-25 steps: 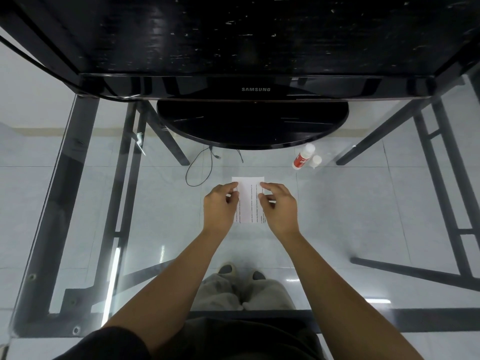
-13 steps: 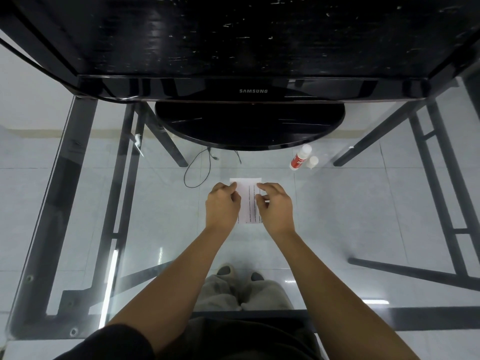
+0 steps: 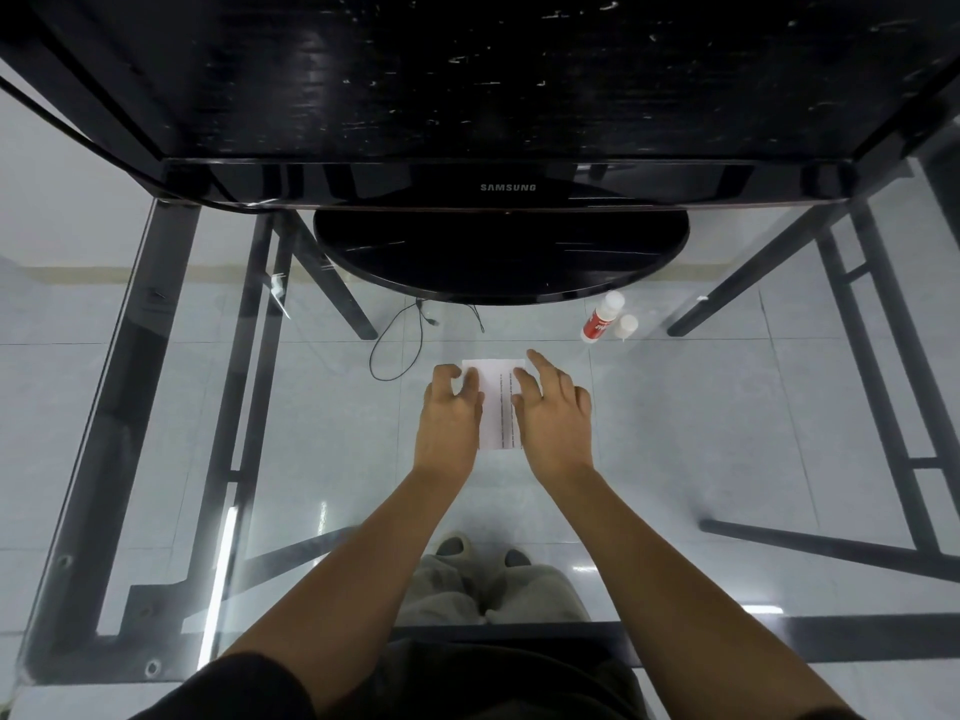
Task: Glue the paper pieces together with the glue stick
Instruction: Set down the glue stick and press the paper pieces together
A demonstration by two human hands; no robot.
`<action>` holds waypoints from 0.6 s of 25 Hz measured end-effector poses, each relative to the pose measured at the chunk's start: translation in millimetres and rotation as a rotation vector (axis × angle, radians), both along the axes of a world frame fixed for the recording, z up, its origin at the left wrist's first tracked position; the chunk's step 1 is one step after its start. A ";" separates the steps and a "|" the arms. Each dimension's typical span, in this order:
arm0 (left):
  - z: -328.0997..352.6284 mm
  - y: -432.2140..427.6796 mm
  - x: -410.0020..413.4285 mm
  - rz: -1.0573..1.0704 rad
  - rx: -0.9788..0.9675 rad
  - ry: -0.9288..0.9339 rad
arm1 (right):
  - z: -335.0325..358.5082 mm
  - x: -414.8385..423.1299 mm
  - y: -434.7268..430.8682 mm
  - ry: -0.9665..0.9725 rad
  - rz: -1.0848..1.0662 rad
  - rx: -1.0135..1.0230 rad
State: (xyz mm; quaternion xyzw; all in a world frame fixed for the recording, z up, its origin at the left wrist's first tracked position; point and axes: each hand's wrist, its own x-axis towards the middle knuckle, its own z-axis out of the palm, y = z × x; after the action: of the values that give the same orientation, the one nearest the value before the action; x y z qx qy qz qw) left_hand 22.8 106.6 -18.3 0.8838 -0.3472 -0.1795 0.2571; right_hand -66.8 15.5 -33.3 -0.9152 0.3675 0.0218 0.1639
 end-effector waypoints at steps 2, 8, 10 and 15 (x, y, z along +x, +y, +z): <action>-2.1 1.2 -1.0 -0.092 0.132 -0.146 | -3.0 -2.0 -2.2 0.045 0.092 -0.006; -14.1 5.5 5.1 -0.281 0.402 -0.285 | -8.5 -5.0 -7.7 0.134 0.245 0.039; -17.8 6.6 8.1 -0.336 0.419 -0.293 | -9.0 -5.8 -9.3 0.106 0.242 0.080; -23.5 10.8 20.6 -0.357 0.394 -0.300 | -9.4 -9.2 -9.6 0.033 0.245 0.077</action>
State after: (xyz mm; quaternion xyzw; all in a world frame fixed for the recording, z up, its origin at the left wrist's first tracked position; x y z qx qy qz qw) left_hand 43.4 117.4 -41.8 0.8584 -0.4895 -0.1530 -0.0092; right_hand -76.0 5.9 -42.6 -0.9458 0.2544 0.0710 0.1888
